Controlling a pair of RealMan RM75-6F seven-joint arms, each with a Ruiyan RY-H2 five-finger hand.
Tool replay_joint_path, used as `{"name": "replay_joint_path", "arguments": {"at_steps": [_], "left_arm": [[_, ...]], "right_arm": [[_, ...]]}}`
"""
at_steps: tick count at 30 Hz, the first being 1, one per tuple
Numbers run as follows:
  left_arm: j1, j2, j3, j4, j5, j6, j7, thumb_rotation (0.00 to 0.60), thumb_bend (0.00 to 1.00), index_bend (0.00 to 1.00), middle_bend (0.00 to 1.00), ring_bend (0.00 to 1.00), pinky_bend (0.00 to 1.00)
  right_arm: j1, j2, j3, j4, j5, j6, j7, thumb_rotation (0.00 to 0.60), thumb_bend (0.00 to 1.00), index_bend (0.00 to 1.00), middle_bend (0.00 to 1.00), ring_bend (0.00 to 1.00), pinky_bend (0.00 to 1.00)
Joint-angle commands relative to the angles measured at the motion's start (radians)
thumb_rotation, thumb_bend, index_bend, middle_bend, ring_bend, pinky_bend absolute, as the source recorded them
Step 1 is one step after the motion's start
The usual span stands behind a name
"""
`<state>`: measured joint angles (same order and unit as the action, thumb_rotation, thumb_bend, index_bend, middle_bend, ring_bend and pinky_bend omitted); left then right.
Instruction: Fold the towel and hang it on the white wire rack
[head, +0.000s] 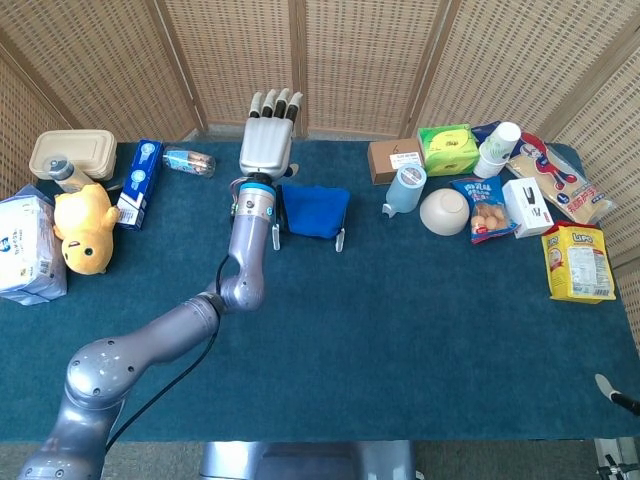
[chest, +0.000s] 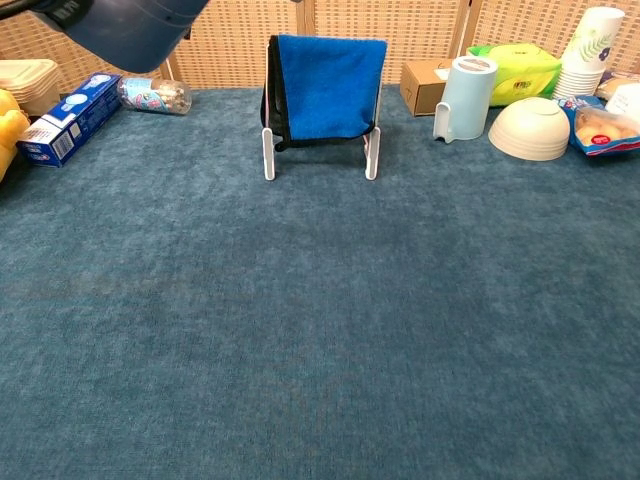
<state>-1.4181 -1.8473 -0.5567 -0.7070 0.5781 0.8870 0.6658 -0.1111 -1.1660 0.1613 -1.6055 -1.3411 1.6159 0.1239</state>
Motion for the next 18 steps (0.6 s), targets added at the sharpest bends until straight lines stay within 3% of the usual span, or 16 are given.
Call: {"name": "replay_joint_path", "arguments": {"at_steps": [1,11,18], "left_arm": [[0.047,0.051,-0.004,-0.101,0.022,0.028,-0.040,0.600,0.21,0.00,0.00,0.00,0.00],[0.303,0.315,0.084,-0.644,0.103,0.141,-0.116,0.600,0.20,0.03,0.00,0.00,0.00],[0.463,0.486,0.162,-0.937,0.172,0.220,-0.168,0.600,0.20,0.05,0.02,0.00,0.00]], "right_arm": [[0.004,0.005,0.003,-0.004,-0.003,-0.001,-0.005,0.600,0.09,0.00,0.03,0.00,0.00],[0.040,0.039,0.019,-0.036,-0.013,-0.032,-0.041,0.600,0.09,0.00,0.03,0.00,0.00],[0.072,0.061,0.028,-0.070,-0.016,-0.065,-0.073,0.600,0.09,0.00,0.02,0.00,0.00]]}}
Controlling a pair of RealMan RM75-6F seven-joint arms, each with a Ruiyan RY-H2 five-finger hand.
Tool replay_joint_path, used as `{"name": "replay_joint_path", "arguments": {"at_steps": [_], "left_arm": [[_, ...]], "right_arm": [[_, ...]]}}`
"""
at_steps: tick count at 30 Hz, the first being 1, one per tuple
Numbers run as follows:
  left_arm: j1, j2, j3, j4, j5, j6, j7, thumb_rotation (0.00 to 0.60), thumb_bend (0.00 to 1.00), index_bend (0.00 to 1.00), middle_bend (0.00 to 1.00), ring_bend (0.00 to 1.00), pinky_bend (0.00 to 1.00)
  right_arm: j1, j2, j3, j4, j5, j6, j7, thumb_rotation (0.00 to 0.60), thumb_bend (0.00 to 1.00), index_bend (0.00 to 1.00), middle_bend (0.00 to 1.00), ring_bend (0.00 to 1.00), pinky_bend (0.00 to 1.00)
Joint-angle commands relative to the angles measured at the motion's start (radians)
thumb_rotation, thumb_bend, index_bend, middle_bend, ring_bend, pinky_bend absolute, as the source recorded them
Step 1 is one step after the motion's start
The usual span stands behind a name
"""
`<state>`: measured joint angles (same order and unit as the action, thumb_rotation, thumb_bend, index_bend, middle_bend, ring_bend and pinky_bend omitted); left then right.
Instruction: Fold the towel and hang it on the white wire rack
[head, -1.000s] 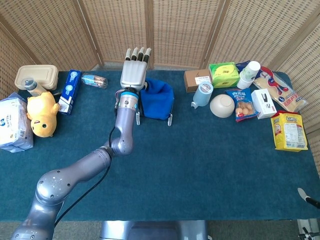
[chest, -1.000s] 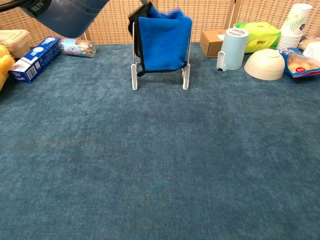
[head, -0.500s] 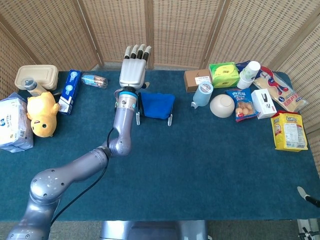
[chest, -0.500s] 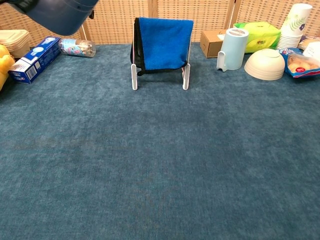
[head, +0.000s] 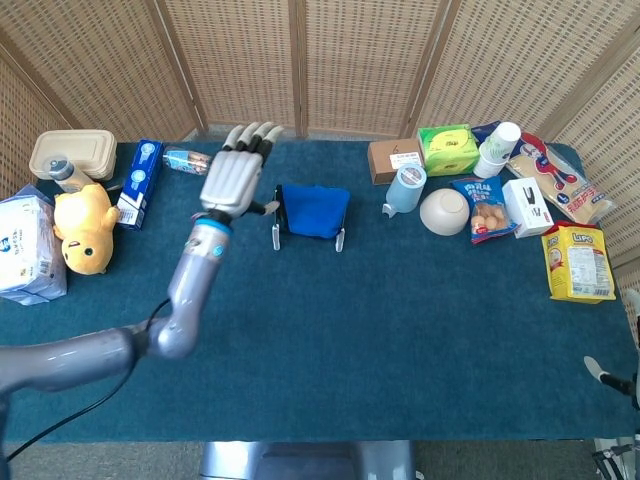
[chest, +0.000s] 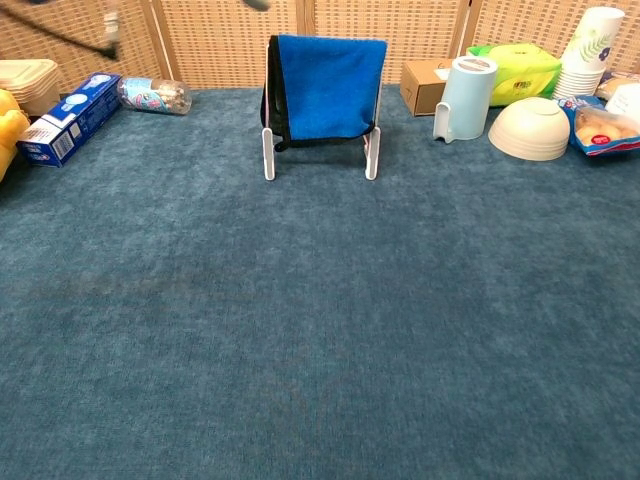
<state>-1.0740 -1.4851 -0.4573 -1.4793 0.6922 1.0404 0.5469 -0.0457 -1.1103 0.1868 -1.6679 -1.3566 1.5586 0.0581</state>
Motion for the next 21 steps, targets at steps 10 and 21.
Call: {"name": "replay_joint_path", "arguments": {"at_steps": [10,21], "left_arm": [[0.419,0.348,0.235,-0.497,0.257,0.222,-0.230,0.600,0.20,0.07,0.04,0.00,0.00],[0.716,0.454,0.469,-0.561,0.566,0.422,-0.383,0.600,0.20,0.13,0.05,0.00,0.00]], "right_arm": [[0.053,0.036,0.008,-0.053,0.000,-0.060,-0.053,0.600,0.12,0.00,0.01,0.00,0.00],[0.090,0.046,-0.008,-0.101,-0.007,-0.101,-0.126,0.600,0.15,0.00,0.01,0.00,0.00]]}}
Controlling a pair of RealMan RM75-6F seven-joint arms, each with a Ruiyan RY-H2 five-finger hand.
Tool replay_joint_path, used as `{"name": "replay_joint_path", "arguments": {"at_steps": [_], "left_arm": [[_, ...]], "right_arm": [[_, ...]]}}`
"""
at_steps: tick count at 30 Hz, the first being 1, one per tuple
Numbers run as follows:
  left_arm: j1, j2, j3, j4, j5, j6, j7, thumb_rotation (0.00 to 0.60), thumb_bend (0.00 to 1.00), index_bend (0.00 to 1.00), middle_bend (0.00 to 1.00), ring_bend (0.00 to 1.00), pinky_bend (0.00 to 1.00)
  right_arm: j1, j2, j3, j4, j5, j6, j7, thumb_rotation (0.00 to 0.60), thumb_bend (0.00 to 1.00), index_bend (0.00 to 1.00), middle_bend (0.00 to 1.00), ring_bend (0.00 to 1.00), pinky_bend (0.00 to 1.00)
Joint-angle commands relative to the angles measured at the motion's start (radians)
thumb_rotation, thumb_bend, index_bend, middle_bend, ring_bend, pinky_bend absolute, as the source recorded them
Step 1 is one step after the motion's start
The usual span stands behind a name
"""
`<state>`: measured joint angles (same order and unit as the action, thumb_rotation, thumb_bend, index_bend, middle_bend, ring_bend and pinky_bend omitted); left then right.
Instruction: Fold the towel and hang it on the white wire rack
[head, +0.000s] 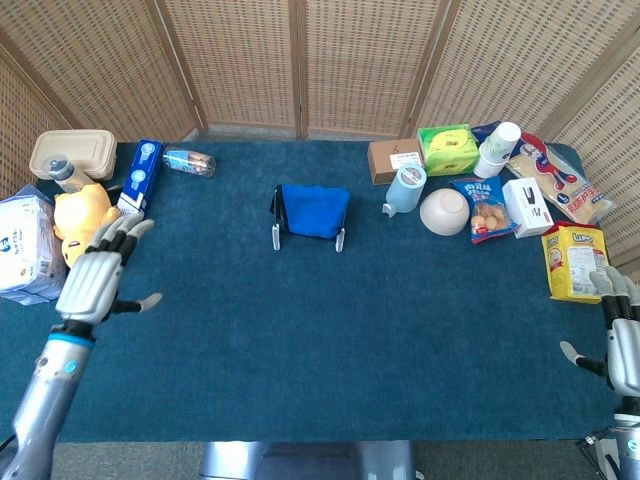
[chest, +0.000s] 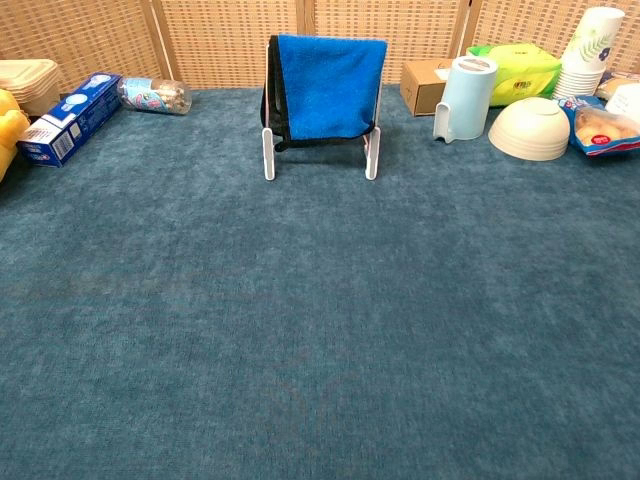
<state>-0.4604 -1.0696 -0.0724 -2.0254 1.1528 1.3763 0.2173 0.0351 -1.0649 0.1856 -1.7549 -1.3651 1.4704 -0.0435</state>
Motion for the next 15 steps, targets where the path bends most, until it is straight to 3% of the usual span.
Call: {"name": "replay_joint_path", "arguments": {"at_steps": [1,8,15], "left_arm": [[0.129,0.042,0.104,-0.009,0.135,0.109,-0.062,0.600,0.20,0.13,0.05,0.00,0.00],[0.313,-0.004,0.209,0.075,0.316,0.289,-0.064,0.600,0.21,0.18,0.08,0.00,0.00],[0.451,-0.075,0.278,0.140,0.375,0.365,-0.047,0.600,0.21,0.21,0.10,0.00,0.00]], "right_arm": [[0.012,-0.001,-0.010,-0.018,0.002,-0.017,-0.034,0.600,0.16,0.00,0.01,0.00,0.00],[0.030,-0.027,-0.032,-0.035,0.000,-0.039,-0.075,0.600,0.18,0.00,0.01,0.00,0.00],[0.038,-0.061,-0.059,-0.027,-0.029,-0.034,-0.120,0.600,0.18,0.00,0.01,0.00,0.00]]}}
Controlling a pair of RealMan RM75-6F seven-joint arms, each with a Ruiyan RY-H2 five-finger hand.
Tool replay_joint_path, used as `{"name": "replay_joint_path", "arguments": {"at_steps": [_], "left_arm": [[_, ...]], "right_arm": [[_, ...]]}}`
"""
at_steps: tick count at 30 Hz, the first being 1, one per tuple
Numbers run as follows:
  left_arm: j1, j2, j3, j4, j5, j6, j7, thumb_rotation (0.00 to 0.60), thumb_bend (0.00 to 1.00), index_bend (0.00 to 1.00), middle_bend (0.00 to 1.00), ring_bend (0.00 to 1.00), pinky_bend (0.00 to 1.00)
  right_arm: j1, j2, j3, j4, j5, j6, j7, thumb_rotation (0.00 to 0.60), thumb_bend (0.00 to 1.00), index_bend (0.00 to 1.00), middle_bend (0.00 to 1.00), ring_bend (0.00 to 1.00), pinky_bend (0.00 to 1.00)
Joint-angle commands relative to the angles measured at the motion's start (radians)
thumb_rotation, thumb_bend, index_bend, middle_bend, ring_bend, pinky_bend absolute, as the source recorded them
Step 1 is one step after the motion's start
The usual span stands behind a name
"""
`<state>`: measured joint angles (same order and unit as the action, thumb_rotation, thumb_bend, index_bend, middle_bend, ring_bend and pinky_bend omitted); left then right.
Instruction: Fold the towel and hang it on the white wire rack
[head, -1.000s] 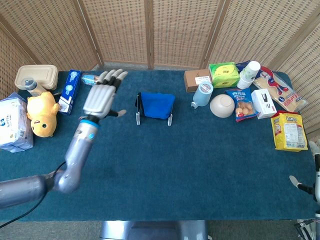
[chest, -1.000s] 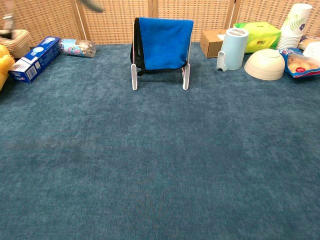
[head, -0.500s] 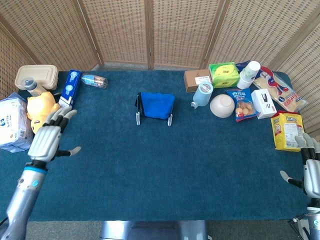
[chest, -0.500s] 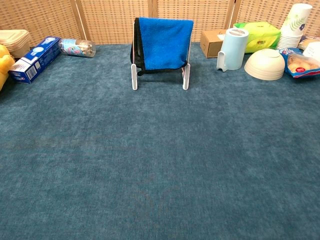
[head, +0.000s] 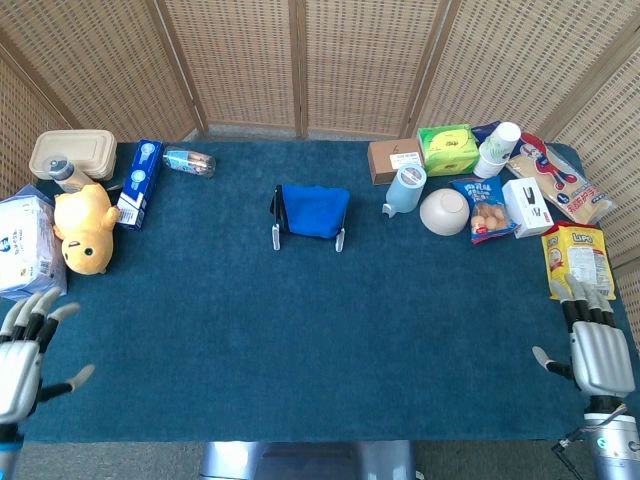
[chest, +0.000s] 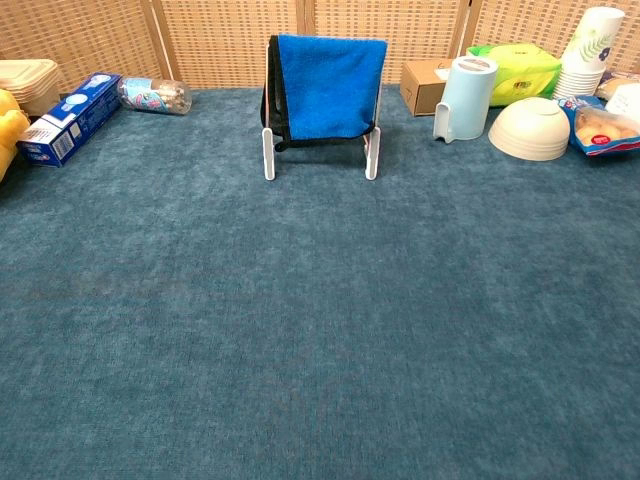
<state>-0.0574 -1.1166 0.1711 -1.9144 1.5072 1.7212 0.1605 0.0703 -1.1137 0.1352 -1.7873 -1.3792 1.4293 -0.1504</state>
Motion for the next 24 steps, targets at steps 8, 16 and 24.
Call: {"name": "replay_joint_path", "arguments": {"at_steps": [8,16,24], "left_arm": [[0.124,-0.055,0.027,0.077,0.028,0.050,-0.014,0.600,0.21,0.22,0.10,0.00,0.00],[0.156,-0.072,-0.003,0.105,0.085,0.093,-0.002,0.600,0.21,0.24,0.12,0.00,0.00],[0.179,-0.076,-0.026,0.100,0.119,0.115,0.002,0.600,0.21,0.26,0.12,0.00,0.00]], "right_arm": [[0.009,-0.047,-0.018,0.043,-0.053,0.031,-0.019,0.600,0.18,0.00,0.02,0.00,0.00],[0.000,-0.055,-0.029,0.063,-0.065,0.049,0.008,0.600,0.18,0.00,0.01,0.00,0.00],[-0.013,-0.053,-0.042,0.085,-0.092,0.073,0.049,0.600,0.18,0.01,0.02,0.00,0.00]]}}
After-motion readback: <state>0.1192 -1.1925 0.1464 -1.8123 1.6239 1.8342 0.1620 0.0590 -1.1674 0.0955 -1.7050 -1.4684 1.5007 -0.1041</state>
